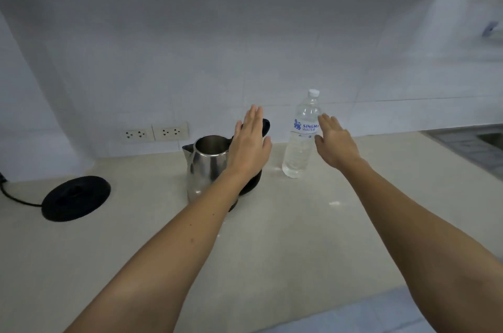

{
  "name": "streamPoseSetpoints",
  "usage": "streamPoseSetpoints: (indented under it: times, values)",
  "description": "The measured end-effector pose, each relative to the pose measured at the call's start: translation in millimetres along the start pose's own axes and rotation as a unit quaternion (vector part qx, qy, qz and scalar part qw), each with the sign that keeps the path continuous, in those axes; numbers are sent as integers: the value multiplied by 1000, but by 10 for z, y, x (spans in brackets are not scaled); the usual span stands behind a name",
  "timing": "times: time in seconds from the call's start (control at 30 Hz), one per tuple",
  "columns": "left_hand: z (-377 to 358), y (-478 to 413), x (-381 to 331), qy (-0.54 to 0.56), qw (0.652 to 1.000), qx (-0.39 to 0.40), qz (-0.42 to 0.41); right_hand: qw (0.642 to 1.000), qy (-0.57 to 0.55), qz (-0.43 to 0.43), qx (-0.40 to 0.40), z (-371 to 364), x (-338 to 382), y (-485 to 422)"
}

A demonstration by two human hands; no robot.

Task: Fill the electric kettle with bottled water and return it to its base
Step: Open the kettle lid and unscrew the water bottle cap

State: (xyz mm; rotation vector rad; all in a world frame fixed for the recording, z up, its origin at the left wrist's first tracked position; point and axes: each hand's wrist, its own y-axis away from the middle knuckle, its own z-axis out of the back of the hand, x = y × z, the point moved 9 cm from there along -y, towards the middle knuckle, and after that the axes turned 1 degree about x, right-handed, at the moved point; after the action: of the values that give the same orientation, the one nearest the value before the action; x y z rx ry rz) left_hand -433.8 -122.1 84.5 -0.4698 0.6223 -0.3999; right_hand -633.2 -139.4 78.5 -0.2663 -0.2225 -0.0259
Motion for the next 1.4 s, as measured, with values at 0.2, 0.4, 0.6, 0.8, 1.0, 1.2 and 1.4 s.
streamPoseSetpoints:
  times: [0.2, 0.4, 0.6, 0.8, 1.0, 1.2, 1.4]
  values:
    - [-346, -368, -479, 87, 996, 18, -24, 1000, -7, 3, -15, 332, -275, -344]
    - [-900, -693, -492, 116, 991, 40, 58, 999, -27, 35, -17, 481, -453, -797]
    - [-1475, -951, -253, 77, 978, 89, 175, 993, -101, 61, 32, 311, -596, -1306]
    - [-1871, -1140, -34, 86, 961, 119, 236, 978, -143, 115, 96, 103, -504, -1687]
    - [-2137, -1207, 161, 141, 946, 101, 274, 975, -136, 124, 126, -58, -445, -1876]
    - [-2366, -1122, 230, 233, 921, 28, 312, 977, -106, 164, 85, -33, -478, -1892]
    - [-2362, -1007, 114, 265, 912, -74, 305, 973, -130, 191, -6, 92, -550, -1756]
